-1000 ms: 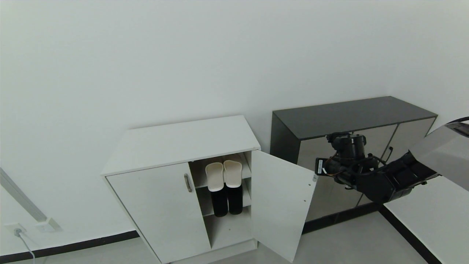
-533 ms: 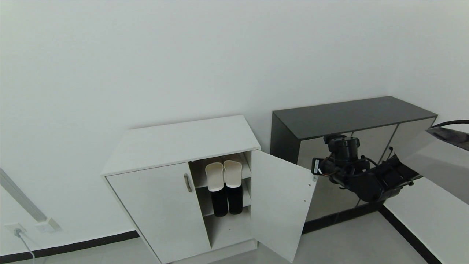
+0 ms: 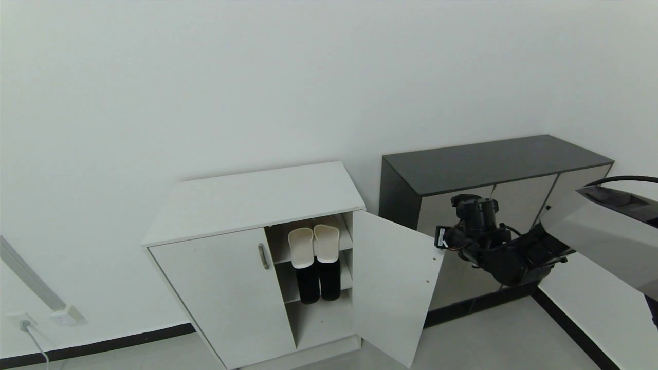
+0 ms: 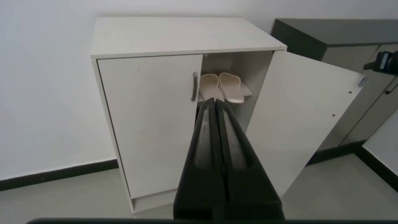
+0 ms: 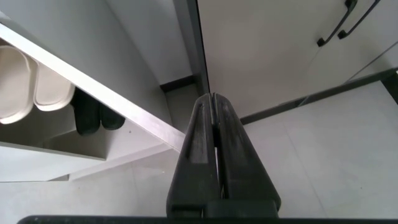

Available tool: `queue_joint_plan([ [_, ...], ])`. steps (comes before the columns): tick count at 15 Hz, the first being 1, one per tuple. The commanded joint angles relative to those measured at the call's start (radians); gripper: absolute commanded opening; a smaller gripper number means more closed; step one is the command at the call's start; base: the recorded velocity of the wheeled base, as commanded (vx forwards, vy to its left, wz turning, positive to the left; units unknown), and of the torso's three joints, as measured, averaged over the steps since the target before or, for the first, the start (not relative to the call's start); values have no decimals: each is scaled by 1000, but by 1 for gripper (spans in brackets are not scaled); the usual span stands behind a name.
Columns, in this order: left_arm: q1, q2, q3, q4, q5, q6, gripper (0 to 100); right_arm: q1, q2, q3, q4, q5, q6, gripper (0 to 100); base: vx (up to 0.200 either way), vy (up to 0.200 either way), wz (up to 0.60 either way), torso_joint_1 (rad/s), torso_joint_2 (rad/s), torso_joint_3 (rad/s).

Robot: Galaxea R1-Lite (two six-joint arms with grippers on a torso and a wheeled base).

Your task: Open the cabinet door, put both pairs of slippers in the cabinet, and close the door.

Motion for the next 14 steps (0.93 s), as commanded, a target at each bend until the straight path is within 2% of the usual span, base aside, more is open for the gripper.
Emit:
queue_joint_plan([
  [1, 0, 0, 0, 0, 0, -1, 0, 0, 6, -1, 0, 0, 0, 0, 0, 0, 0, 0, 0, 0],
  [14, 0, 2, 0, 0, 0, -1, 0, 7, 5, 20, 5, 0, -2, 0, 0, 0, 0, 0, 0, 0],
])
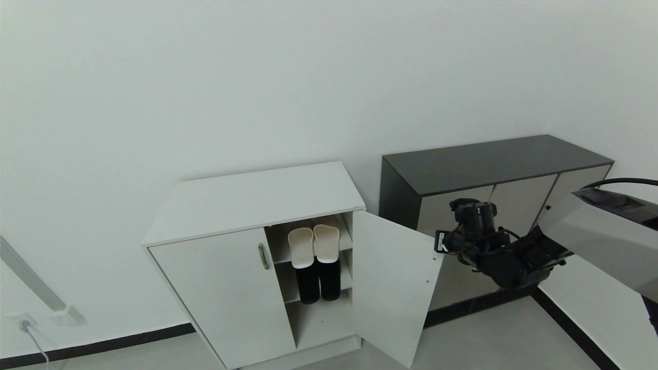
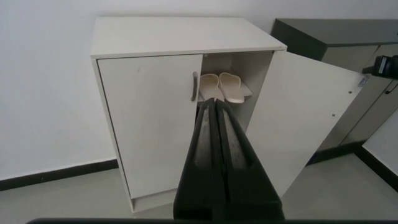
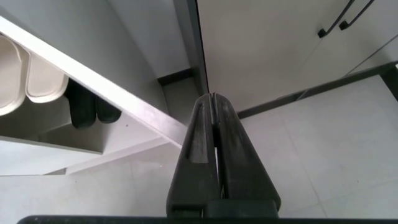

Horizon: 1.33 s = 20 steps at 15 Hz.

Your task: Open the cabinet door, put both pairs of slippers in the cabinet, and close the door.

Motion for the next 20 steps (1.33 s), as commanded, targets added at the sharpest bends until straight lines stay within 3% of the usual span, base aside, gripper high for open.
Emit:
queue_joint_plan([
  [1, 0, 0, 0, 0, 0, 0, 0, 8, -6, 12, 0, 0, 0, 0, 0, 0, 0, 0, 0, 0],
  [5, 0, 2, 0, 0, 0, 0, 0, 60, -35, 58, -3, -4, -2, 0, 0, 0, 0, 0, 0, 0],
  [13, 0, 0, 0, 0, 0, 0, 0, 301, -147, 228, -91, -72, -25, 0, 0, 0, 0, 0, 0, 0],
  [20, 0, 2, 0, 0, 0, 0, 0, 318, -188, 275, -103, -63, -26, 0, 0, 0, 0, 0, 0, 0],
])
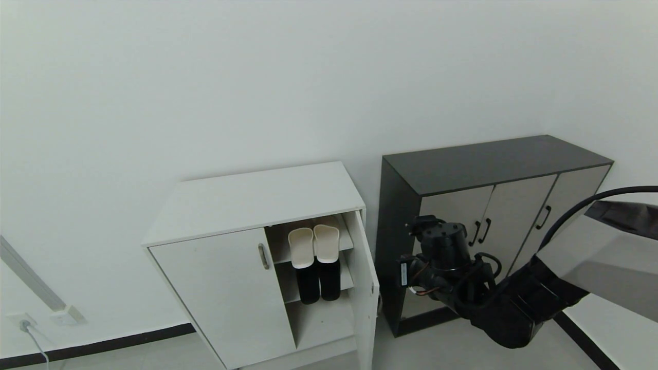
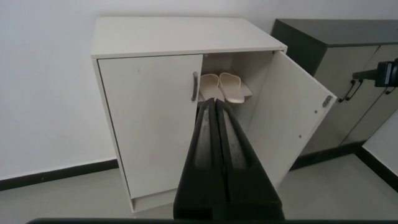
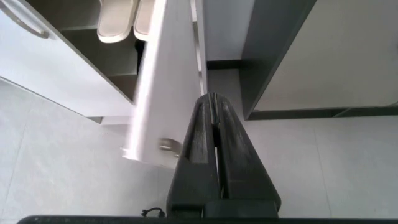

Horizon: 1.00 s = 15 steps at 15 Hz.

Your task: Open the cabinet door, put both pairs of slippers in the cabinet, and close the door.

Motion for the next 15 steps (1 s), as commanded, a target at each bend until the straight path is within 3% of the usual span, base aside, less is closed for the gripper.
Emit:
queue_joint_plan([
  [1, 0, 2, 0, 0, 0, 0, 0, 1, -7, 8, -10, 1, -1, 0, 0, 0, 0, 0, 0, 0],
  [5, 0, 2, 0, 0, 0, 0, 0, 1, -1, 19, -31, 36, -17, 0, 0, 0, 0, 0, 0, 0],
  [8, 0, 2, 0, 0, 0, 0, 0, -1, 4, 65, -122, 61, -61, 0, 0, 0, 0, 0, 0, 0],
  [13, 0, 2, 0, 0, 0, 0, 0, -7, 13, 67, -128, 62, -75, 0, 0, 0, 0, 0, 0, 0],
  [15, 0, 2, 0, 0, 0, 0, 0, -6, 16, 73, -131, 58, -89, 0, 0, 0, 600, 2, 0, 2],
])
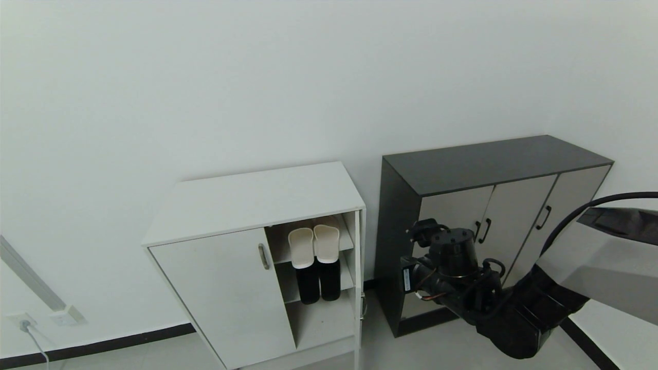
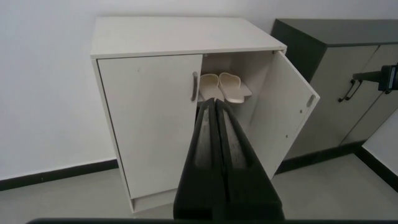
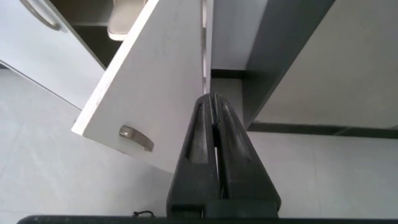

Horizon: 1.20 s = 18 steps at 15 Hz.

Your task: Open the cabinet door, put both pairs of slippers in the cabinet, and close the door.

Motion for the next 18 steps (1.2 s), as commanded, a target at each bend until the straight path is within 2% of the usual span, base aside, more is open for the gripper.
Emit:
queue_joint_plan([
  [1, 0, 2, 0, 0, 0, 0, 0, 3, 5, 7, -9, -1, -1, 0, 0, 0, 600, -17, -2, 2],
  [4, 0, 2, 0, 0, 0, 0, 0, 2, 8, 16, -39, 3, -1, 0, 0, 0, 600, 9, 9, 6],
  [10, 0, 2, 0, 0, 0, 0, 0, -34, 17, 19, -52, 3, -32, 0, 0, 0, 0, 0, 0, 0],
  [14, 0, 2, 0, 0, 0, 0, 0, -129, 18, 42, -42, 5, -96, 0, 0, 0, 0, 0, 0, 0],
  [16, 0, 2, 0, 0, 0, 0, 0, -156, 23, 53, -45, 3, -153, 0, 0, 0, 0, 0, 0, 0],
  [18, 0, 0, 0, 0, 0, 0, 0, -158, 41, 59, -43, 3, -154, 0, 0, 0, 0, 0, 0, 0],
])
